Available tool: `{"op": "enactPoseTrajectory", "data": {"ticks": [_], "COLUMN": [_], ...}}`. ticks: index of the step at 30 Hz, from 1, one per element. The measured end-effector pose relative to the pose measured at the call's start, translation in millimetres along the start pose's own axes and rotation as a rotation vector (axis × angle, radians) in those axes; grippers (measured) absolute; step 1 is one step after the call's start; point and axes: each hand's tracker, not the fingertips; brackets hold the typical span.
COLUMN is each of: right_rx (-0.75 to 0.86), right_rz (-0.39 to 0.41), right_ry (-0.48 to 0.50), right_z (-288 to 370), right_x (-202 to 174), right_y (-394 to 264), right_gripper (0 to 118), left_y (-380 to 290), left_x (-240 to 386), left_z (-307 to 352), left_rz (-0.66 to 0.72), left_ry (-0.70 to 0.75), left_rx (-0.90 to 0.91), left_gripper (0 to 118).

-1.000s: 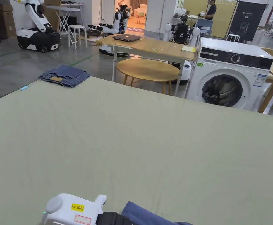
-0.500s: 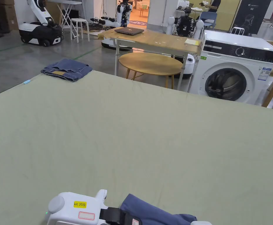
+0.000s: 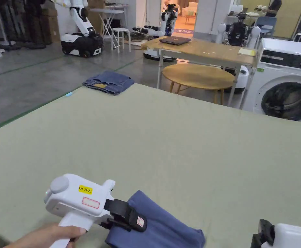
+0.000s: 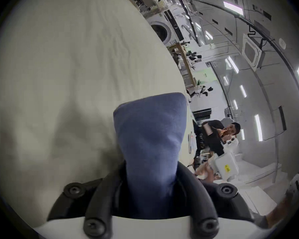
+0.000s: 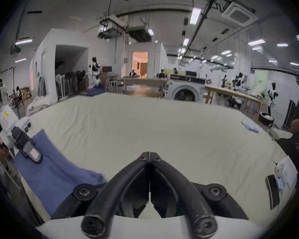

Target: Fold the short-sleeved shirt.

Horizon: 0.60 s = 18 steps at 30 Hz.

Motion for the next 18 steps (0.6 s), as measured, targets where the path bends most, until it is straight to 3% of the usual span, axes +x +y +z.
{"op": "enactPoseTrajectory", "data": {"ticks": [12,18], "right_rx": [0.015,-0.016], "right_rz": [0.006,0.008], "right_ry": [0.013,0.015], "right_z": [-12,-18], "right_x": [-7,-12], "right_y": [19,13], "right_gripper": [0,0], "left_y": [46,59], "left_x": [-29,-37], "left_z": [222,278], "left_rz": [0.073,0.110], "left_ry": [0.417,0.590], "left_rx": [0.082,0.130], "left_gripper": [15,15]}}
